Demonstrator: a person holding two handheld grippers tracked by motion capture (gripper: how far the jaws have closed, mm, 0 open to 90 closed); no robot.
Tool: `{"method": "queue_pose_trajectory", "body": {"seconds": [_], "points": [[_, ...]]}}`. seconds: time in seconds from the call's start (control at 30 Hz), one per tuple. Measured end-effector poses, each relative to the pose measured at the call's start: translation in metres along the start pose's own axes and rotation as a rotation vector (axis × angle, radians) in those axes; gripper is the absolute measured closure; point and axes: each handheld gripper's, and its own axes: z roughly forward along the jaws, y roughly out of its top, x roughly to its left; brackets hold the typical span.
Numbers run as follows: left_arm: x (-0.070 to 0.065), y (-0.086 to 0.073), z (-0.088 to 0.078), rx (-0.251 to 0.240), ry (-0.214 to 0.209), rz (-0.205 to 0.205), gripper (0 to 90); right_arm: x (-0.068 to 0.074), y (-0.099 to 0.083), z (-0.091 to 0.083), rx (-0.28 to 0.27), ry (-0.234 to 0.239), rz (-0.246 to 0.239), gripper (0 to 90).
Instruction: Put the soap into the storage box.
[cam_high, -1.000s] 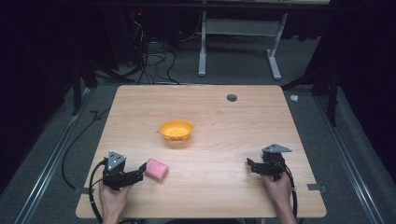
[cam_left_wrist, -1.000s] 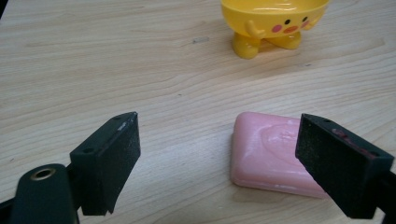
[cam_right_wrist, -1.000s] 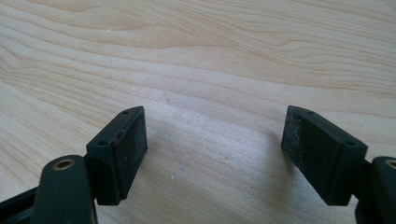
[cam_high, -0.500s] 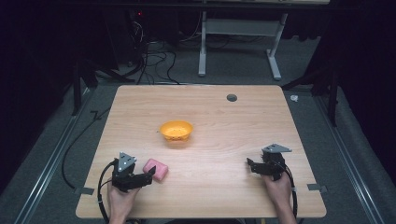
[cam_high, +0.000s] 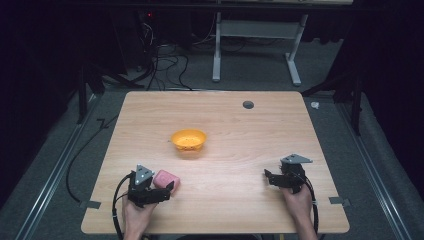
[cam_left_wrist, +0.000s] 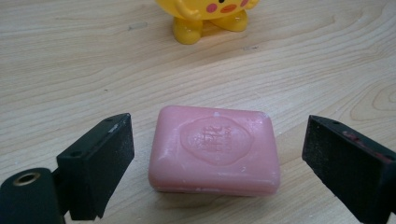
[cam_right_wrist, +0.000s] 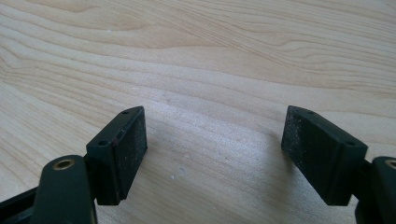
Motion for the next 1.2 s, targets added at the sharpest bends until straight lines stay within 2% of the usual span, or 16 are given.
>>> {"method": "queue_pose_trajectory", "body": {"seconds": [0.47, 0.6, 0.93, 1.2], "points": [[-0.008, -0.003, 0.013, 0.031, 0.011, 0.025, 7.6, 0.0, 0.0, 0.0, 0.0, 0.0, 0.0, 22.9], [-0.01, -0.003, 0.017, 0.042, 0.032, 0.038, 7.0, 0.0, 0.0, 0.0, 0.0, 0.0, 0.0, 22.9], [-0.007, -0.007, 0.025, 0.068, 0.048, 0.031, 6.7, 0.0, 0.0, 0.0, 0.001, 0.002, 0.002, 22.9], [-0.008, -0.008, 0.03, 0.087, 0.066, 0.052, 7.6, 0.0, 0.0, 0.0, 0.002, 0.001, -0.001, 22.9]]}}
